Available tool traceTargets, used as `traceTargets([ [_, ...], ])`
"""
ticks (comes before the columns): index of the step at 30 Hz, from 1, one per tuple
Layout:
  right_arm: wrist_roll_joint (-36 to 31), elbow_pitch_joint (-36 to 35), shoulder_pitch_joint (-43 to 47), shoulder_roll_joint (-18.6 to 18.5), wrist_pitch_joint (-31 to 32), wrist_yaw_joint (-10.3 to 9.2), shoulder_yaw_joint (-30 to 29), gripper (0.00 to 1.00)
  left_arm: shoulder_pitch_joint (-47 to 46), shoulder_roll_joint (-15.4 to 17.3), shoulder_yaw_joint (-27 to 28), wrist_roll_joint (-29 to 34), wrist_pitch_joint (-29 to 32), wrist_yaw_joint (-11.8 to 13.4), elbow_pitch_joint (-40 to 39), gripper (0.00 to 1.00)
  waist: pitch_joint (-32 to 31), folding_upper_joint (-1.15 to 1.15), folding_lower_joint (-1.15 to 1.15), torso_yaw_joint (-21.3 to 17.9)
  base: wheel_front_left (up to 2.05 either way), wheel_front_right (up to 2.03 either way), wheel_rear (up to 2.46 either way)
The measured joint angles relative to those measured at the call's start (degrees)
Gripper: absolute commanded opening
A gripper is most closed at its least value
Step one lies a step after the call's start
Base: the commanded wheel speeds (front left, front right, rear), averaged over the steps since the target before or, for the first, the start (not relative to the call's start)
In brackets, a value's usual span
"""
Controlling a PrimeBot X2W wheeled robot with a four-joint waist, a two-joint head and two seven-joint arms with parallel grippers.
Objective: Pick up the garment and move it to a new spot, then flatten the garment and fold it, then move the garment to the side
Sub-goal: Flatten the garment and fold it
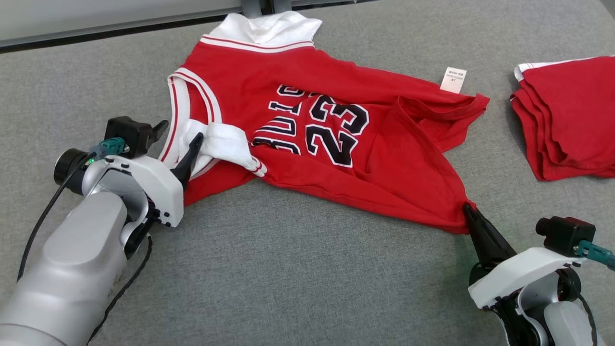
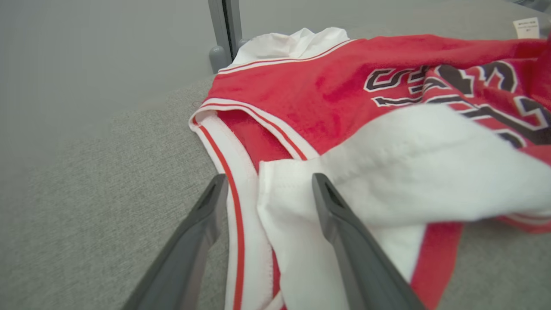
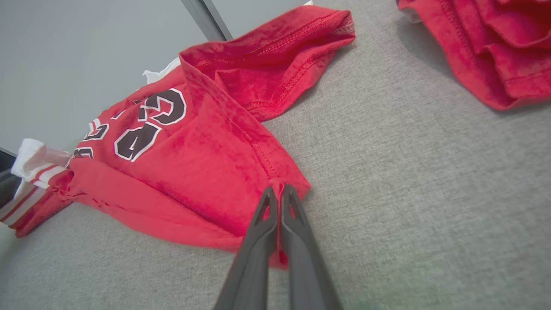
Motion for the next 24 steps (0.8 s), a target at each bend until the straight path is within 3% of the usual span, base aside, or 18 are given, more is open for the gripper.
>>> traceTargets([
  [19,-1.63,0.12,-1.39,0.9,-0.35,0.0,-0.26,0.0,-7.19,0.08,-12.77,-4.08,-3.33,0.01,5.79,0.97,3.78,0.0,0.0,-1.02,0.0,0.0,0.0],
  [20,-1.63,0.15,-1.41,0.93,-0.35,0.0,-0.26,0.0,-7.43,0.08,-13.34,-4.24,-3.6,0.01,5.91,0.64,3.78,0.0,0.0,-1.02,0.0,0.0,0.0],
  [21,-1.63,0.21,-1.41,0.96,-0.36,0.0,-0.27,0.0,-7.65,0.07,-13.8,-4.41,-3.9,0.01,6.04,0.4,3.76,0.0,0.0,-1.02,0.0,0.0,0.0],
  [23,-1.63,0.35,-1.42,0.94,-0.43,0.0,-0.3,0.0,-7.77,-0.04,-14.66,-4.89,-4.5,0.0,6.32,0.05,3.71,0.0,0.0,-0.99,0.0,0.0,0.0],
  [24,-1.63,0.45,-1.43,0.93,-0.43,0.0,-0.33,0.0,-7.84,-0.1,-15.13,-5.12,-4.77,0.0,6.41,0.0,3.66,0.0,0.0,-0.96,0.0,0.0,0.0],
])
